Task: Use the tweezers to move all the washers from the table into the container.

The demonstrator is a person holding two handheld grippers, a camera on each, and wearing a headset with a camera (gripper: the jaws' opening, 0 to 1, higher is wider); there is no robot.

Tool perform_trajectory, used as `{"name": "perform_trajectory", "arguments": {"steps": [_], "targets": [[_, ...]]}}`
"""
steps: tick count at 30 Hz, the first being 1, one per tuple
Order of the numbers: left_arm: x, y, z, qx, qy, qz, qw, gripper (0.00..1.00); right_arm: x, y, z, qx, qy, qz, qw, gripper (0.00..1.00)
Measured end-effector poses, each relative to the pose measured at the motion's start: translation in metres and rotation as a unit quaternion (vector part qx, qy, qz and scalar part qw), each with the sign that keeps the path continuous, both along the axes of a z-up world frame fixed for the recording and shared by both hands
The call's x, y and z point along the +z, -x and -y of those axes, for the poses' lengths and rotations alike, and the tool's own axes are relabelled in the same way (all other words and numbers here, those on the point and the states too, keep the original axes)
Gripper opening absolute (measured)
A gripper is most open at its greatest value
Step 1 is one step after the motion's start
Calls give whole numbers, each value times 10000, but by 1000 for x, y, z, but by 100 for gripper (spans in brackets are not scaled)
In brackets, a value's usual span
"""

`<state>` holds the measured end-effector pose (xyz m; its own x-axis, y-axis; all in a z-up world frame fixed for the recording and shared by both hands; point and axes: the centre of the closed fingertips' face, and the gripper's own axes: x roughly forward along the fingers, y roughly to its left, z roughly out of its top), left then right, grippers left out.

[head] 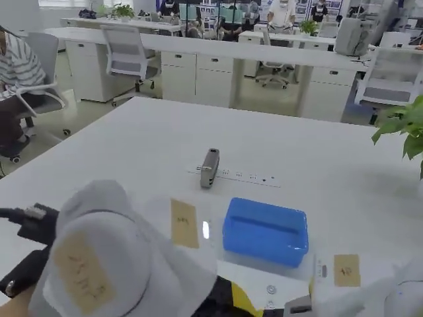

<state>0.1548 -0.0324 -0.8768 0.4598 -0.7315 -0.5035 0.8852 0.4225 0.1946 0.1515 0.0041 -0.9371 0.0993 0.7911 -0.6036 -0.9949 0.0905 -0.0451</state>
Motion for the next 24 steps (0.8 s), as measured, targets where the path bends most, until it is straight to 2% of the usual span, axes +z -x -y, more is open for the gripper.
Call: {"name": "perform_trajectory", "arguments": {"steps": [1, 2, 3, 4, 6, 7, 8, 9, 11, 13, 15, 16, 17, 18, 19, 20, 21, 22, 24], "targets": [[6, -4, -2, 148, 161, 216, 9995, 3, 1, -3, 0, -64, -27, 10, 10000, 1], [12, -8, -7, 396, 359, 486, 9974, 6, 1, -5, -1, -128, -53, 6, 9999, 1], [16, -11, -11, 579, 456, 657, 9951, 11, 2, -10, -1, -224, -99, 2, 9997, 1], [21, -14, -17, 804, 602, 871, 9911, 15, 2, -13, -2, -335, -164, -41, 9993, 1], [26, -18, -25, 1145, 825, 1066, 9842, 21, 5, -24, -5, -646, -382, -201, 9970, 1], [27, -19, -28, 1261, 949, 1062, 9817, 22, 6, -28, -5, -712, -434, -217, 9963, 1], [25, -20, -34, 1443, 1139, 931, 9785, 25, 8, -34, -6, -788, -479, -218, 9955, 1], [20, -21, -40, 1656, 1276, 699, 9754, 29, 8, -41, -6, -866, -508, -227, 9947, 1], [10, -20, -49, 1929, 1402, 355, 9705, 33, 4, -50, -6, -971, -487, -269, 9937, 1], [4, -22, -59, 2202, 1515, 264, 9633, 36, 2, -58, -6, -1090, -545, -300, 9921, 1], [-3, -21, -69, 2499, 1608, 120, 9548, 43, -2, -66, -6, -1236, -587, -347, 9900, 1], [-10, -19, -74, 2636, 1638, -3, 9506, 46, -4, -70, -6, -1298, -615, -364, 9890, 1], [-15, -17, -76, 2712, 1632, -156, 9484, 46, -7, -75, -6, -1372, -635, -405, 9877, 1], [-20, -15, -79, 2848, 1735, -401, 9419, 45, -11, -79, -6, -1460, -652, -483, 9860, 1], [-22, -14, -81, 2896, 1817, -457, 9386, 45, -11, -81, -7, -1498, -708, -521, 9848, 1], [-23, -15, -84, 2948, 1838, -438, 9367, 47, -11, -84, -9, -1547, -767, -542, 9835, 1], [-25, -15, -87, 2999, 1798, -406, 9360, 50, -13, -88, -10, -1583, -777, -538, 9829, 1], [-29, -16, -92, 3123, 1747, -381, 9330, 53, -15, -90, -10, -1608, -777, -518, 9826, 1], [-41, -15, -96, 3245, 1615, -463, 9308, 59, -21, -97, -10, -1683, -785, -462, 9815, 2]]}}
